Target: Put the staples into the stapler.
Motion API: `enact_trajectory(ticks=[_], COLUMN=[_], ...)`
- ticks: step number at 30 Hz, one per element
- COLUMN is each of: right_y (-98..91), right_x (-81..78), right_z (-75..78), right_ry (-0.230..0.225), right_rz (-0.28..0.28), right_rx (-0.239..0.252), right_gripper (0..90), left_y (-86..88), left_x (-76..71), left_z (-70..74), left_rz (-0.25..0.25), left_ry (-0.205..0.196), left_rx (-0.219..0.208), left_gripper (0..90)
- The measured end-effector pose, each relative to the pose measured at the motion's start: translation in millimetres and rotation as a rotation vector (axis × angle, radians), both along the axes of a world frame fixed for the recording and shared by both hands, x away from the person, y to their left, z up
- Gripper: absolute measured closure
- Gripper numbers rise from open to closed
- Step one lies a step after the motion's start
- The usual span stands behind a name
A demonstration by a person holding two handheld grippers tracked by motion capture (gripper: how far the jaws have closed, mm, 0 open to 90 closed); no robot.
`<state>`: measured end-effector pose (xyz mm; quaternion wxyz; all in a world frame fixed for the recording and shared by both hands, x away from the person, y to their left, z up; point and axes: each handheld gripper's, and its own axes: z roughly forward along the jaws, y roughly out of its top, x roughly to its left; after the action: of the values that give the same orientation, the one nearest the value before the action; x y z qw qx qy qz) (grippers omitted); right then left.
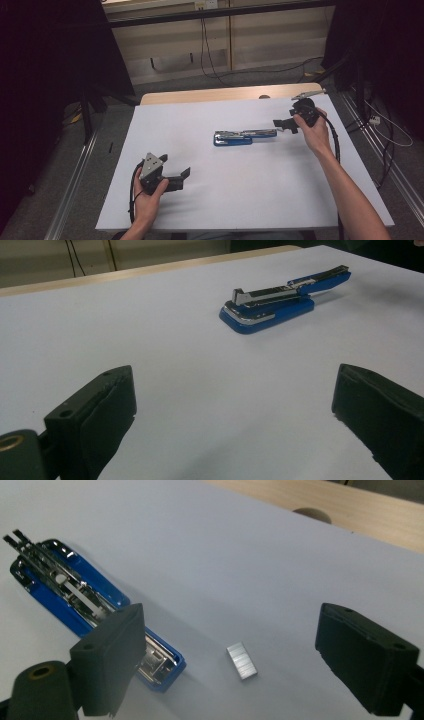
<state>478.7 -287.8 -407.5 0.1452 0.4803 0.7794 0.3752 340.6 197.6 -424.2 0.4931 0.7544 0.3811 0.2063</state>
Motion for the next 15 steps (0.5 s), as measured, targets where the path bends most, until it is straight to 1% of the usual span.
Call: enact_trajectory(ticks=[1,2,5,6,8,11,13,15], right_y=[0.0,0.2,1.3,1.7,3.4,5.1,4.0,0.2], right_x=[1.8,3.2,5.4,5.5,5.4,6.7,9.0,11.4], right_z=[-0.2,0.0,0.9,0.8,2.4,5.3,6.6,7.2], right_ry=[0.009,0.006,0.01,0.011,0.012,0.02,0.036,0.031], right_rz=[0.003,0.008,0.015,0.032,0.037,0.054,0.057,0.05], right_rx=[-0.005,-0.017,-0.03,-0.038,-0.048,-0.06,-0.076,-0.082], right_gripper=[12.3,12.6,12.9,12.6,11.0,13.0,15.1,17.9], left_y=[0.0,0.1,-0.2,-0.6,-0.7,-1.2,-1.4,-1.1], left_x=[-0.3,-0.3,-0.2,-0.3,-0.4,-0.1,-0.4,-0.4], left_z=[0.1,0.2,0.3,0.1,0.1,-0.1,-0.1,0.2], left_rz=[0.007,0.005,-0.006,-0.008,-0.011,-0.013,-0.014,-0.016], left_ry=[0.0,0.0,-0.003,0.0,-0.001,-0.001,0.0,-0.004], left_rx=[-0.006,-0.005,-0.004,-0.005,-0.001,0.003,0.004,0.004], left_gripper=[4.2,4.2,4.2,4.2,4.2,4.2,4.2,4.2])
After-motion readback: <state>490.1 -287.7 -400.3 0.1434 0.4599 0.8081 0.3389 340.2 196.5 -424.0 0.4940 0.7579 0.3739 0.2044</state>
